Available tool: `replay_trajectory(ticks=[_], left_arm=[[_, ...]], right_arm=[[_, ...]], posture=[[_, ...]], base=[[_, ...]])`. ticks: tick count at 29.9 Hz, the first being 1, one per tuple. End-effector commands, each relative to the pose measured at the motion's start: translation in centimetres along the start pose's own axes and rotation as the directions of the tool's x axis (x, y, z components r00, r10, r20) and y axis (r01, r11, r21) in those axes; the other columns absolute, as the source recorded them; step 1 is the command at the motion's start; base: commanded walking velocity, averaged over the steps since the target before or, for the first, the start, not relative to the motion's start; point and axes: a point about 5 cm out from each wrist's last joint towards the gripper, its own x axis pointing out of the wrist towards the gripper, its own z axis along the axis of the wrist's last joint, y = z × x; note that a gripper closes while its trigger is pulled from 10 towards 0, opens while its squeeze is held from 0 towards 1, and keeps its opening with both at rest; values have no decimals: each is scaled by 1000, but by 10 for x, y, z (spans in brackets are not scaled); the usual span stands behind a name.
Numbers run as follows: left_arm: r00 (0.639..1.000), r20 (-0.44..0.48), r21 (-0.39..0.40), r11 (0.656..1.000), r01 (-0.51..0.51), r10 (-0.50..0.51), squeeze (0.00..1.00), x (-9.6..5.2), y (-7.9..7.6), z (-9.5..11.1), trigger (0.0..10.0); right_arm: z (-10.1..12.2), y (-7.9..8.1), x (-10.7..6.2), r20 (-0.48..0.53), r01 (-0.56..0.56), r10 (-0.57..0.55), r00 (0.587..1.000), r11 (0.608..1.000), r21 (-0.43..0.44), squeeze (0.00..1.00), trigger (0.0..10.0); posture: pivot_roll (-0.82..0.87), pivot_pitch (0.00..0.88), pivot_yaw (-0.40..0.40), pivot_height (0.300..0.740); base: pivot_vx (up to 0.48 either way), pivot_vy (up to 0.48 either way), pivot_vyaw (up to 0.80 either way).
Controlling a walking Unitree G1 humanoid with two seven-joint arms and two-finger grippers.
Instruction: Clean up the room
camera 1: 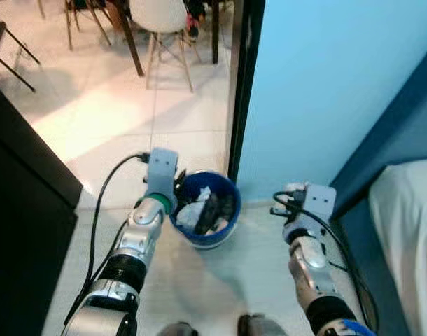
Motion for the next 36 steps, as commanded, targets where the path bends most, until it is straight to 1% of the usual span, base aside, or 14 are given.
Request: replay_trajectory(ticks=[1, 11, 17, 18, 22, 25, 26, 27, 30, 31, 33, 34, 35, 36], left_arm=[[999, -37, 9, 1000, -19, 20, 0, -5, 5, -12, 10000], [999, -34, 10, 999, -32, 32, 0, -6, 7, -12, 10000], [999, -33, 9, 1000, -30, 30, 0, -7, 6, -13, 10000], [999, -33, 10, 999, -31, 32, 0, -8, 6, -14, 10000], [999, -33, 9, 999, -34, 34, 0, -8, 6, -14, 10000], [999, -27, 16, 999, -45, 46, 0, -8, 6, -13, 10000], [999, -27, 16, 999, -45, 46, 0, -8, 6, -13, 10000], [998, -28, 22, 999, -49, 49, 0, -7, 6, -13, 10000], [998, -31, 25, 999, -47, 48, 0, -7, 6, -13, 10000], [998, -37, 29, 999, -43, 44, 0, -7, 5, -14, 10000], [999, -40, 37, 999, -36, 37, 0, -7, 4, -15, 10000], [999, -40, 38, 999, -35, 36, 0, -7, 3, -15, 10000], [999, -40, 38, 999, -35, 36, 0, -7, 3, -15, 10000], [999, -40, 38, 999, -35, 37, 0, -8, 4, -16, 10000]], right_arm=[[-8, 6, -4, -30, -18, 18, 999, 1000, 13, 0, 10000], [-8, 9, -4, -40, -50, 50, 998, 999, 5, 0, 10000], [-12, 8, -4, -65, -57, 57, 996, 998, -4, 0, 10000], [-14, 8, -4, -84, -63, 62, 995, 998, -13, 0, 10000], [-17, 8, -5, -105, -65, 62, 993, 998, -24, 0, 10000], [-22, 6, -5, -146, -57, 49, 988, 997, -48, 0, 10000], [-22, 6, -5, -146, -57, 49, 988, 997, -48, 0, 10000], [-26, 4, -6, -185, -63, 50, 982, 996, -66, 0, 10000], [-28, 3, -6, -195, -67, 52, 979, 995, -69, 0, 10000], [-30, 3, -6, -213, -72, 55, 975, 995, -73, 0, 10000], [-35, 3, -7, -257, -104, 81, 963, 992, -76, 0, 10000], [-41, 5, -10, -302, -145, 113, 947, 986, -85, 0, 10000], [-41, 5, -10, -302, -145, 113, 947, 986, -85, 0, 10000], [-44, 6, -11, -332, -173, 134, 934, 981, -91, 0, 10000]], posture=[[89, 75, 101, 740], [92, 78, 95, 740], [94, 82, 94, 740], [95, 83, 92, 740], [98, 85, 87, 740], [97, 86, 86, 740], [97, 86, 86, 740], [94, 86, 88, 740], [94, 86, 88, 740], [93, 87, 88, 740], [91, 88, 85, 740], [90, 93, 78, 740], [90, 93, 78, 740], [90, 93, 78, 740]], base=[[315, 0, 0], [315, 0, 0], [311, 0, 0], [311, 0, 0], [311, 0, 0], [190, 0, 0], [0, 0, 0], [0, 0, 0], [0, 0, 0], [0, 0, 0], [0, 0, 0], [0, 0, 0], [0, 0, 0], [0, 0, 0]])
